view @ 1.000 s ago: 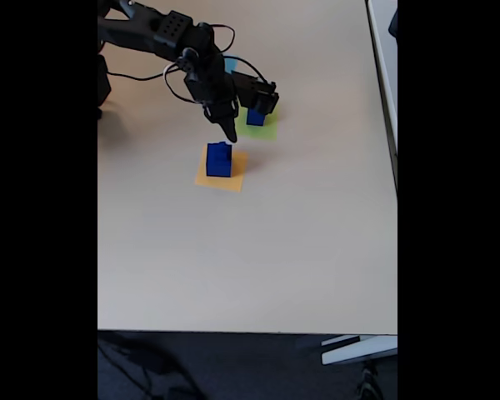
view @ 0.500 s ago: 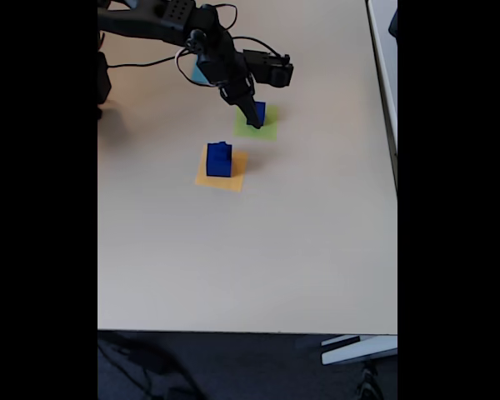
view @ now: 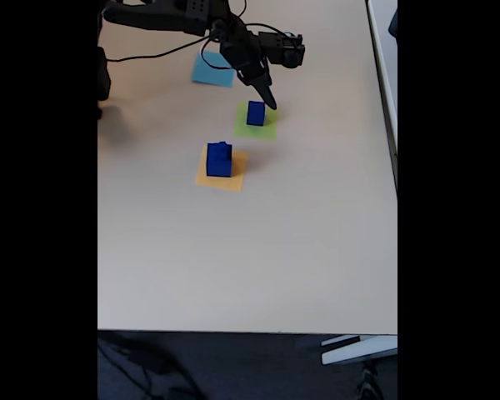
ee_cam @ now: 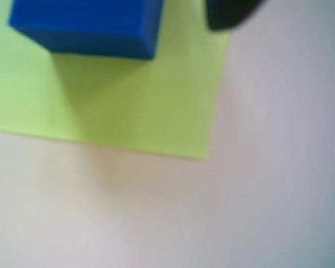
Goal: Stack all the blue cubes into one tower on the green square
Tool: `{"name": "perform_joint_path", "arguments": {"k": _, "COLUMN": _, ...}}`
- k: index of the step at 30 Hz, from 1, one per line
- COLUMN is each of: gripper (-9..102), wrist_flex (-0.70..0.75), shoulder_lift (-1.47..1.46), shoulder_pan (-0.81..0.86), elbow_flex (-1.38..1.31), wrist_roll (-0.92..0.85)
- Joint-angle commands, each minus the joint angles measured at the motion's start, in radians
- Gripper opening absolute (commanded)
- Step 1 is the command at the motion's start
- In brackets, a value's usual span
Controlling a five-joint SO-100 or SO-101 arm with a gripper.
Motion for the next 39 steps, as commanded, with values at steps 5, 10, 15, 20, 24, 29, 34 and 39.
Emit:
{"name": "perform_joint_path", "arguments": {"k": 5, "gripper": 36, "wrist_flex": -0.072, "shoulder_lift": -0.035, "shoulder_pan": -0.021, "elbow_flex": -0.023, "wrist_roll": 0.072}}
{"name": "perform_joint_path", "arguments": {"k": 10, "gripper": 36, "wrist_flex": -0.077, "shoulder_lift": -0.038, "shoulder_pan": -0.048, "elbow_flex": -0.003, "wrist_roll": 0.141}}
{"name": "perform_joint_path", "arguments": {"k": 15, "gripper": 39, "wrist_flex": -0.092, "shoulder_lift": -0.038, "shoulder_pan": -0.054, "elbow_flex": 0.029, "wrist_roll": 0.173}}
{"name": "perform_joint_path", "arguments": {"k": 20, "gripper": 40, "wrist_flex": -0.091, "shoulder_lift": -0.04, "shoulder_pan": -0.041, "elbow_flex": 0.029, "wrist_roll": 0.16}}
{"name": "perform_joint_path", "arguments": {"k": 24, "gripper": 41, "wrist_flex": -0.087, "shoulder_lift": -0.04, "shoulder_pan": -0.02, "elbow_flex": 0.029, "wrist_roll": 0.14}}
{"name": "perform_joint_path", "arguments": {"k": 29, "gripper": 41, "wrist_flex": -0.077, "shoulder_lift": -0.061, "shoulder_pan": 0.0, "elbow_flex": 0.031, "wrist_roll": 0.127}}
{"name": "perform_joint_path", "arguments": {"k": 34, "gripper": 39, "wrist_flex": -0.049, "shoulder_lift": -0.077, "shoulder_pan": 0.003, "elbow_flex": 0.038, "wrist_roll": 0.123}}
{"name": "perform_joint_path", "arguments": {"k": 39, "gripper": 35, "wrist_flex": -0.044, "shoulder_lift": -0.084, "shoulder_pan": 0.0, "elbow_flex": 0.066, "wrist_roll": 0.126}}
